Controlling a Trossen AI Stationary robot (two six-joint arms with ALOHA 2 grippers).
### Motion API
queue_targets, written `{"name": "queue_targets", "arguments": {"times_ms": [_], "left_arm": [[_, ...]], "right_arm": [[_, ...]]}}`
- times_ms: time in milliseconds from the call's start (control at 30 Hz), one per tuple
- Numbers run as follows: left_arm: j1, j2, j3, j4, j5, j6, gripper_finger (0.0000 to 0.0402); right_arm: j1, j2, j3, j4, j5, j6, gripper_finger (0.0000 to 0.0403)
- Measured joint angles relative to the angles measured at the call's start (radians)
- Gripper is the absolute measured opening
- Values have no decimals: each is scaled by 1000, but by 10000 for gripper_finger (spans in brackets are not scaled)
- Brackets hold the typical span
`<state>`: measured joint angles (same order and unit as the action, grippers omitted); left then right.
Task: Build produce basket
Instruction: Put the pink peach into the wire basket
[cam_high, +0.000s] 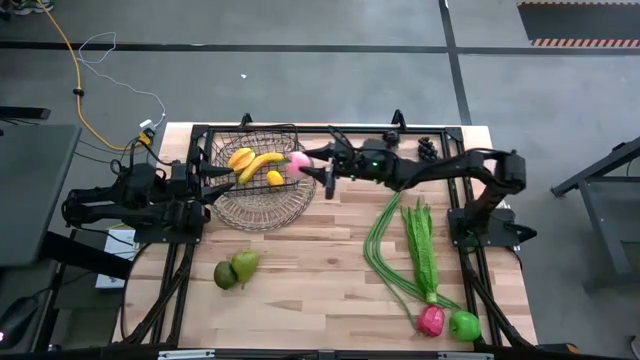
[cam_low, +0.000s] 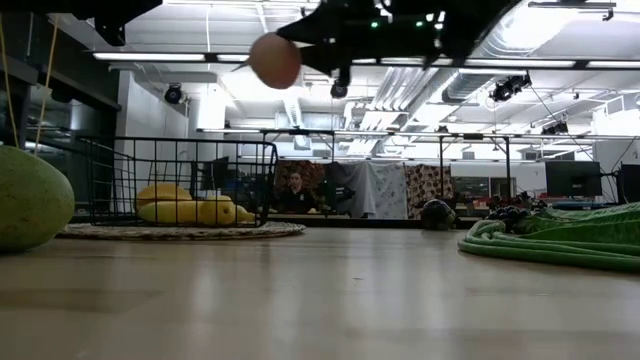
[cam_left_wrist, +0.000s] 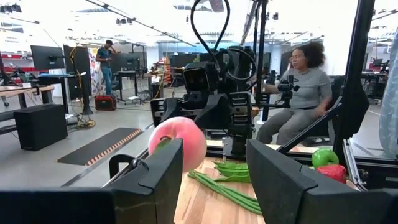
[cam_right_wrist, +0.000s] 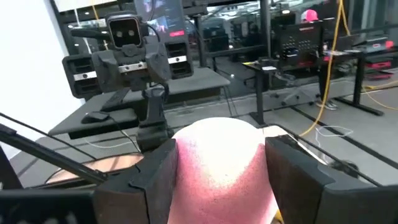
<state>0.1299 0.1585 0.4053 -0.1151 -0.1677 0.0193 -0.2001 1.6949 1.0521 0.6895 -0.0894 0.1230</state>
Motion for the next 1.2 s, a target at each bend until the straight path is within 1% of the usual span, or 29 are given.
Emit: {"name": "queue_targets", "arguments": {"times_ms": [233, 367, 633, 733, 867, 1000, 1200], "left_arm": [[0, 0, 0, 0, 0, 4, 166], [0, 0, 0, 0, 1, 11, 166], [0, 0, 0, 0, 0, 11, 166], [0, 0, 0, 0, 0, 11, 166], [0, 0, 0, 0, 0, 11, 166], [0, 0, 0, 0, 0, 11, 166], [0, 0, 0, 1, 0, 11, 166]], "right_arm": [[-9, 144, 142, -7, -46, -9, 206], [-12, 228, 205, -15, -21, -34, 206], [-30, 389, 312, -24, -18, -60, 207], [-39, 414, 325, -29, -12, -90, 207], [-49, 419, 326, -66, 36, -124, 207], [-58, 419, 326, -90, 37, -131, 207], [-69, 419, 326, -176, 33, -131, 207]]}}
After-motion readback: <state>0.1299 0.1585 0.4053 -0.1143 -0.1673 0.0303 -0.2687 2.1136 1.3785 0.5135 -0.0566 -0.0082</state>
